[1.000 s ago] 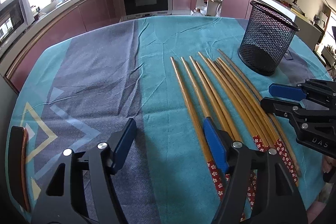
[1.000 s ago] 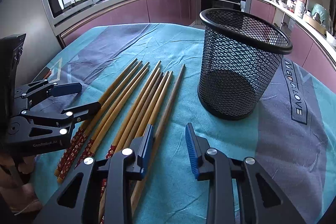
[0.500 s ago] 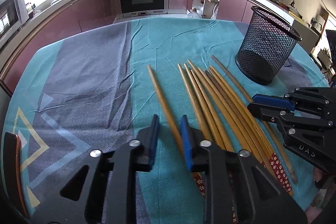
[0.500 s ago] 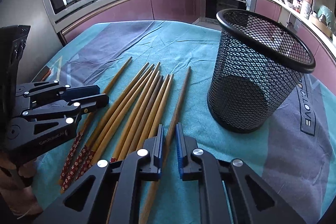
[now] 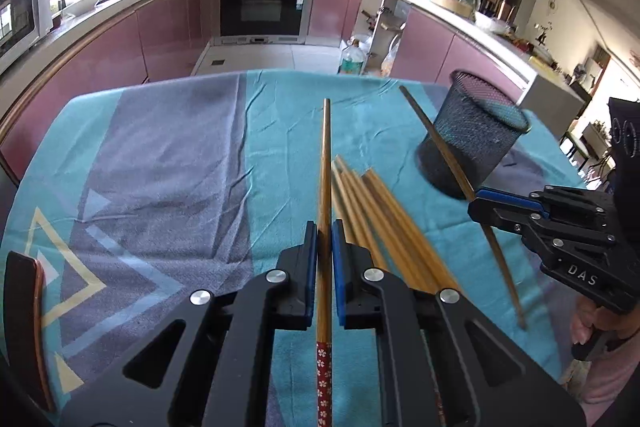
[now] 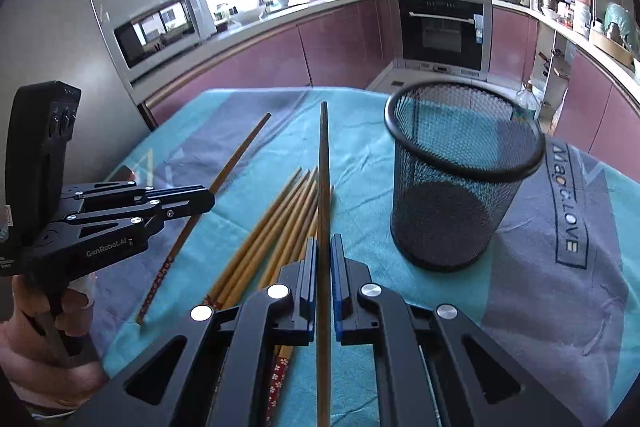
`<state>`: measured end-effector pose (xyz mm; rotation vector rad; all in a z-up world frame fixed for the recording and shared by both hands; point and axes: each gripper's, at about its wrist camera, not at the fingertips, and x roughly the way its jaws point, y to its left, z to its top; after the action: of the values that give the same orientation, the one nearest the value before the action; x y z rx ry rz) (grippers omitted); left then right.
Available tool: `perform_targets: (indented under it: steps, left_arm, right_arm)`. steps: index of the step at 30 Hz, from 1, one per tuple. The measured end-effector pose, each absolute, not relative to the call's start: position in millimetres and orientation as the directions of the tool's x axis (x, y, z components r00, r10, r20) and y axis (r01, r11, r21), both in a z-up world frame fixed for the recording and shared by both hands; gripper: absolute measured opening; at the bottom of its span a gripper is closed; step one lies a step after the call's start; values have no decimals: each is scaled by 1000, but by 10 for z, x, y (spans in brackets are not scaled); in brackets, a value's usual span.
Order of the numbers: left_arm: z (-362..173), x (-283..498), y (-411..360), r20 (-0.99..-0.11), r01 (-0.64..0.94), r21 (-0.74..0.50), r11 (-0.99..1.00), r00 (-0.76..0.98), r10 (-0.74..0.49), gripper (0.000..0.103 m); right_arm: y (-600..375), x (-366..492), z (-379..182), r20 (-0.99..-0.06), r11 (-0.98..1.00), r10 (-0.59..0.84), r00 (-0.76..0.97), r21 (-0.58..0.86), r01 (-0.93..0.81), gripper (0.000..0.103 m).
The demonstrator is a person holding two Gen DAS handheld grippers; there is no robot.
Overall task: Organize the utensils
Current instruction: 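Lift the right gripper's chopstick into the mesh cup while the left gripper inserts its chopstick too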
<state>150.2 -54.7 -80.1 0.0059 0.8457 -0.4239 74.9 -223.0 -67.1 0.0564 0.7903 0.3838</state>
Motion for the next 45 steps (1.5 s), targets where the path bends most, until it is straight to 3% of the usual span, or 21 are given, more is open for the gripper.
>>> perform_targets:
  steps: [12, 28, 32, 38, 45]
  left_arm:
    - [175, 1327, -478, -538, 480, -314, 819, 621, -570, 8]
    - [1118, 1620, -1058, -370, 556, -353, 752, 655, -658, 8]
    - [1112, 1749, -1285, -381, 565, -342, 751, 647, -660, 8]
    - [826, 1896, -1644, -484, 560, -312, 768, 602, -635, 8]
    - [192, 2087, -1781, -583, 536, -303, 788, 550, -598, 8]
  right_arm:
    - [-2577, 608, -24, -499, 911, 413, 762, 234, -340, 5]
    - [-3040, 934, 605, -315, 939, 331, 889, 202, -278, 5]
    - [-3095, 1095, 616, -301, 947, 307, 903, 192, -258, 5]
    - [-3025, 1287, 413, -341, 961, 274, 899, 145, -238, 5]
    - [-2937, 1479, 65, -490, 966, 257, 833, 117, -229, 5]
